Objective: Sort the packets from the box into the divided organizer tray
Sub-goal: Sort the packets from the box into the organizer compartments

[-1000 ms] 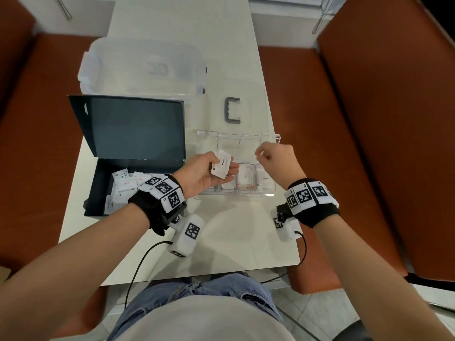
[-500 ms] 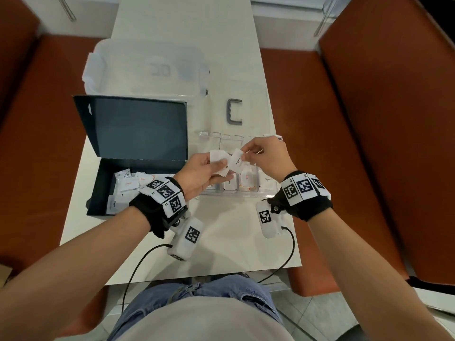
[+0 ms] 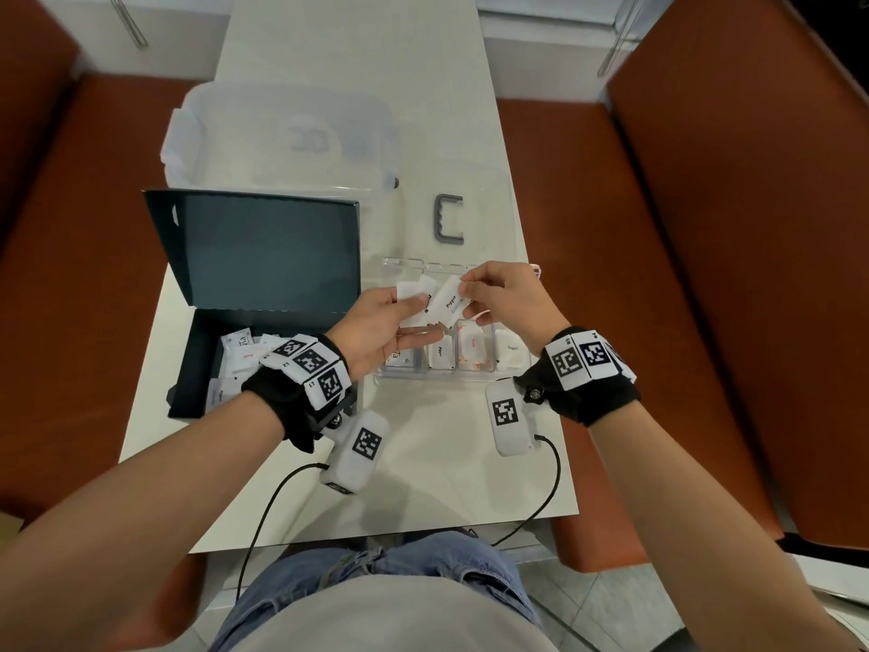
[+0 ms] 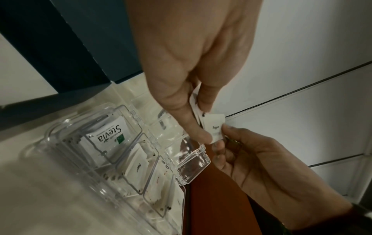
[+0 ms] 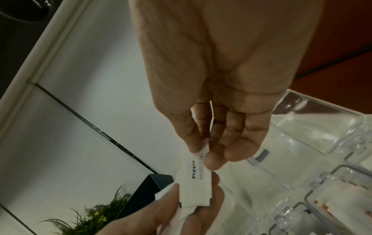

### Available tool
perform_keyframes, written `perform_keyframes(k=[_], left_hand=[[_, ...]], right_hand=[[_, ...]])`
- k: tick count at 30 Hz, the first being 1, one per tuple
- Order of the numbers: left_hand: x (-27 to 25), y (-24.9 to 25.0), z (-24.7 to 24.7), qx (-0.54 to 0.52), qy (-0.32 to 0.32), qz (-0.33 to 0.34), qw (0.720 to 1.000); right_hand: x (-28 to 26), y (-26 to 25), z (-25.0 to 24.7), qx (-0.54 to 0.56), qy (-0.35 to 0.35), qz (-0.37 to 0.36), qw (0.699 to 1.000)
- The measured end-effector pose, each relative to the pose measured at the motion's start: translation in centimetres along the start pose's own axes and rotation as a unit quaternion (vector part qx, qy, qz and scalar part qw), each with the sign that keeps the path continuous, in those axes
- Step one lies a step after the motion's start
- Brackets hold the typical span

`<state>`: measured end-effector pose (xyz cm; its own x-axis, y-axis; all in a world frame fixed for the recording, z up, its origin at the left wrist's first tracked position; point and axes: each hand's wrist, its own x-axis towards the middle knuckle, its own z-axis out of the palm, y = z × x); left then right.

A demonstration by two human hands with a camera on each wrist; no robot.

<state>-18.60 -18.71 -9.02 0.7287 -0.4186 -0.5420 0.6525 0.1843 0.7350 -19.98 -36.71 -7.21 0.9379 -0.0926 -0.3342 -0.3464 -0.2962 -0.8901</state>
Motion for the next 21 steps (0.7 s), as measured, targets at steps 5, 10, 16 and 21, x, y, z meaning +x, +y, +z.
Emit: perform_keyframes(k=[5,10,16,21], left_hand=[[0.1,-0.2,-0.1,-0.001,-0.001,0.013,1.000],[0.0,-0.1,-0.3,0.001,0.001,0.006,1.000],[0.2,-0.4,-0.5,0.006,0.039,0.022,0.999],[0.1,-0.7,0.0,0.022,0.021,0.054,0.998]], right_hand=[[0.1,0.3,0.7,-0.037,0.020,-0.037,0.998],[0.3,0.8,0.5,-0.052,0.067,-0.032,0.996],[0.1,0.7,0.6,0.062,0.116,0.006,0.991],[-0.5,1.0,1.9,0.026,0.081,-0.019,0.996]])
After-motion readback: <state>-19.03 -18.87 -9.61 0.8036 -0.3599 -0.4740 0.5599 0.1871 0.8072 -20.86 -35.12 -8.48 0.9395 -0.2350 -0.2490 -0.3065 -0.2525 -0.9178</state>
